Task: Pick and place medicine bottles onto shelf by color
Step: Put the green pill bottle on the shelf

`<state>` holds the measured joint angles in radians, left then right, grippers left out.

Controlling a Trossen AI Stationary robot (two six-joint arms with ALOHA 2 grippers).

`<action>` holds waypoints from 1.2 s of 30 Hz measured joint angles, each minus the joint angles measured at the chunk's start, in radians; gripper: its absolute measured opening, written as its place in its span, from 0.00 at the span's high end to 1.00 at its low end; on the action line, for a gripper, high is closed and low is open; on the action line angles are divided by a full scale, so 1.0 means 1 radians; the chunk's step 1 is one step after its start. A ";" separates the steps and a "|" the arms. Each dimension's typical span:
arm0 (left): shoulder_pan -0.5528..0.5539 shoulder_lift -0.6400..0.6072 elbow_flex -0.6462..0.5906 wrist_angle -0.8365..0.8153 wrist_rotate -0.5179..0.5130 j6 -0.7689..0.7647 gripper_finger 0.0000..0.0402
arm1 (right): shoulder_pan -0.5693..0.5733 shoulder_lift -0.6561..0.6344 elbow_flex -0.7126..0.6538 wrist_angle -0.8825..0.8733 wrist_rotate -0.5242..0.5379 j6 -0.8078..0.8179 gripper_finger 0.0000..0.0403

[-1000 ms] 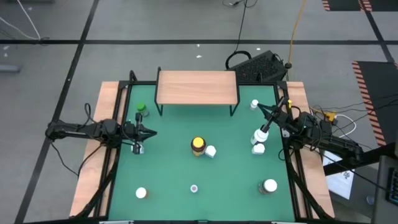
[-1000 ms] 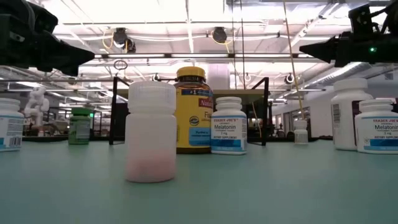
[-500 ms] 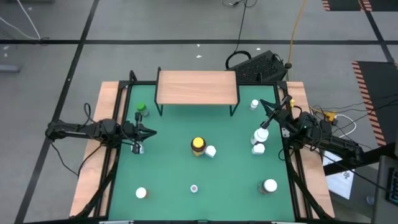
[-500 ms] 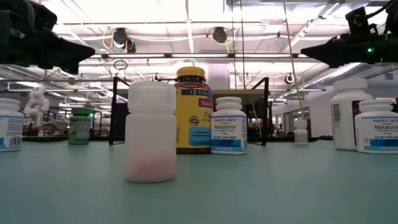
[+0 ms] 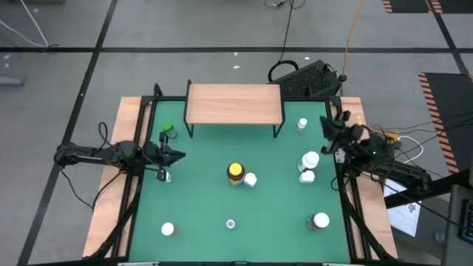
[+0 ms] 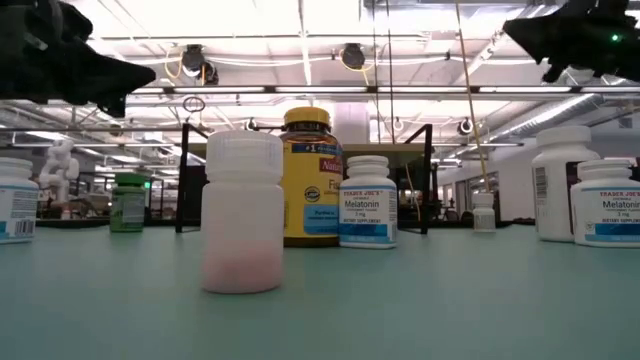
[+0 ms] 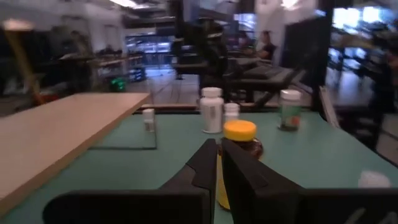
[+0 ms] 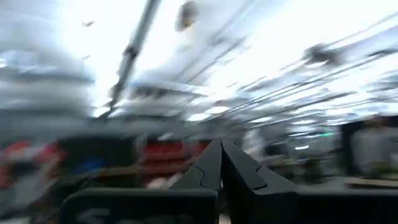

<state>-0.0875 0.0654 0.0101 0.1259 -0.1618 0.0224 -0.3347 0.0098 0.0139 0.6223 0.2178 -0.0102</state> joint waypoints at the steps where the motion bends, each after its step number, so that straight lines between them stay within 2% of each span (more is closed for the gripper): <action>1: 0.000 0.000 0.000 0.002 -0.058 -0.019 0.94 | 0.000 0.001 0.000 0.000 0.055 0.053 1.00; 3: 0.006 0.000 0.000 -0.002 -0.231 -0.099 0.94 | 0.000 0.009 0.000 -0.026 0.090 0.159 1.00; 5: 0.023 0.004 0.018 -0.082 -0.418 -0.236 0.94 | 0.000 0.033 0.000 -0.052 -0.012 0.203 1.00; 7: 0.048 0.014 0.050 -0.194 -0.468 -0.278 0.94 | 0.003 0.072 0.000 -0.061 -0.128 0.244 1.00; 9: 0.075 0.030 0.093 -0.270 -0.469 -0.308 0.93 | 0.003 0.115 0.000 -0.057 -0.187 0.287 1.00; 14: 0.115 0.100 0.266 -0.412 -0.460 -0.352 0.89 | 0.003 0.202 0.000 -0.045 -0.220 0.287 1.00; 22: 0.170 0.345 0.569 -0.783 -0.448 -0.478 0.68 | 0.003 0.273 0.000 0.120 -0.457 0.260 1.00; 30: 0.332 0.641 0.735 -1.050 -0.437 -0.530 0.50 | 0.003 0.312 0.000 0.130 -0.480 0.256 0.99; 36: 0.518 0.804 0.778 -1.087 -0.314 -0.457 0.42 | 0.003 0.355 0.000 0.130 -0.479 0.238 0.89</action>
<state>0.4305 0.8698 0.7879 -0.9611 -0.4763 -0.4347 -0.3317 0.3645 0.0143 0.7523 -0.2615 0.2275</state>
